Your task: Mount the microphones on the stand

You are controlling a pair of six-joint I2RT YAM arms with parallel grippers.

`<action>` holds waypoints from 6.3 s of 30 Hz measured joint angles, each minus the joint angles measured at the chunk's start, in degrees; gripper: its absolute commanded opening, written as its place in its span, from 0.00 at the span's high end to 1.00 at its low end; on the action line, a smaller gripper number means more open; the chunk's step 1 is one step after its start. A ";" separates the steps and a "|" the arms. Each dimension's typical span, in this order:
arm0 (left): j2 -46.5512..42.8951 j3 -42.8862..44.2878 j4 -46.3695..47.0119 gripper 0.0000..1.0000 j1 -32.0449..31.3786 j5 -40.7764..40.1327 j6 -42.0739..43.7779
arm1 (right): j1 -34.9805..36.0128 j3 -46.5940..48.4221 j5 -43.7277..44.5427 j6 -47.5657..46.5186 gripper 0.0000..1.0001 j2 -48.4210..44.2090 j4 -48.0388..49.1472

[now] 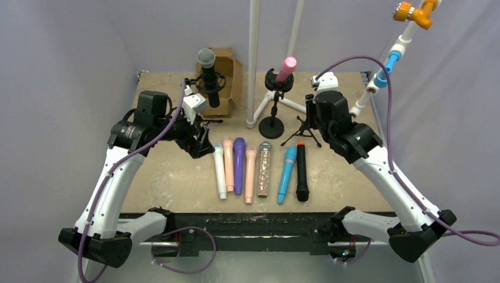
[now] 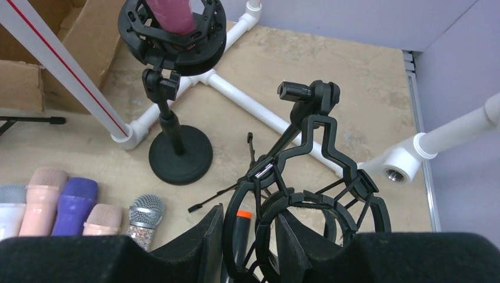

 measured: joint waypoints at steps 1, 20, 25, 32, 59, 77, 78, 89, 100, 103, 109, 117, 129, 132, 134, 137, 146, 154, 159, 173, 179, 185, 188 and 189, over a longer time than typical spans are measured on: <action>0.00 0.00 -0.09 0.00 0.00 0.00 0.00 | -0.02 0.00 -0.26 -0.42 0.66 0.22 -0.02; -0.37 0.00 -0.31 0.00 0.00 -0.02 0.02 | 0.00 0.37 0.11 -0.26 0.23 3.06 0.83; -0.59 0.00 -0.52 0.00 0.00 -0.04 0.02 | 1.20 6.03 1.75 2.34 0.21 3.13 -3.19; -0.59 0.02 -0.55 0.00 0.00 -0.07 -0.07 | 10.34 19.34 5.49 4.90 0.23 4.57 -8.35; -2.78 0.11 -1.75 0.00 11.15 1.75 -1.92 | 30.38 7.34 -4.96 25.27 0.49 41.97 4.46; -2.60 -0.42 -2.60 0.00 11.23 2.54 -1.44 | 24.59 5.46 -5.31 28.24 0.50 48.63 12.31; -2.56 -0.44 -2.75 0.00 11.23 2.54 -1.44 | 24.59 5.49 -5.31 28.33 0.49 48.98 12.41; -2.38 -0.92 -3.13 0.00 11.23 3.58 -1.20 | 24.59 5.27 -4.74 30.42 0.72 52.11 13.27; -1.75 -1.92 -3.37 0.00 11.26 7.19 -1.29 | 24.74 5.27 -1.79 30.80 0.92 38.66 13.16; -1.73 -3.39 -3.28 0.00 11.30 10.19 -1.44 | 25.20 4.85 -1.01 30.49 0.93 30.82 16.28; -1.88 -5.70 -2.23 0.00 11.02 19.56 -2.56 | 30.05 3.65 3.67 26.71 0.95 17.77 29.20; -4.35 -5.68 1.09 0.00 5.70 25.49 -5.25 | 36.41 3.65 9.99 17.86 0.95 19.17 44.85; -4.24 -6.12 7.41 0.78 4.83 26.56 -6.43 | 39.71 3.65 10.23 13.77 0.68 22.34 51.17; -4.17 -6.21 7.41 1.00 5.07 25.03 -5.90 | 39.60 3.65 8.85 14.01 0.58 21.77 49.90; -4.44 -6.21 7.43 1.00 5.01 24.37 -5.64 | 39.19 3.67 7.37 14.73 0.48 21.22 48.50; -5.14 -6.21 7.23 1.00 4.83 23.76 -3.74 | 37.57 3.82 3.39 17.16 0.41 20.39 46.01; -6.25 -5.25 4.17 1.00 4.72 22.67 2.69 | 29.86 8.83 -15.15 22.56 0.48 20.11 36.96; -6.21 -3.91 1.09 0.00 4.17 21.49 4.92 | 29.62 10.78 -18.36 21.22 0.95 20.09 33.40; -6.95 -3.72 1.75 0.00 4.07 15.47 4.37 | 29.49 10.71 -7.61 14.45 1.00 16.96 27.10; -6.14 -5.55 5.25 0.00 4.96 3.78 2.34 | 18.27 2.97 23.82 -12.57 1.00 -8.44 37.27; -5.92 -5.62 5.51 0.00 4.96 2.14 2.32 | 14.36 -0.09 27.43 -18.49 1.00 -8.41 41.38; -4.92 -5.64 5.51 0.00 4.98 0.94 2.32 | 11.32 -3.17 28.26 -19.08 1.00 -7.89 41.18; -4.94 -5.64 5.53 0.00 5.01 0.85 2.34 | 10.60 -3.87 28.24 -18.93 1.00 -7.98 41.18; -4.94 -5.66 5.53 0.00 5.01 0.79 2.34 | 10.40 -4.00 28.24 -18.80 1.00 -8.00 41.09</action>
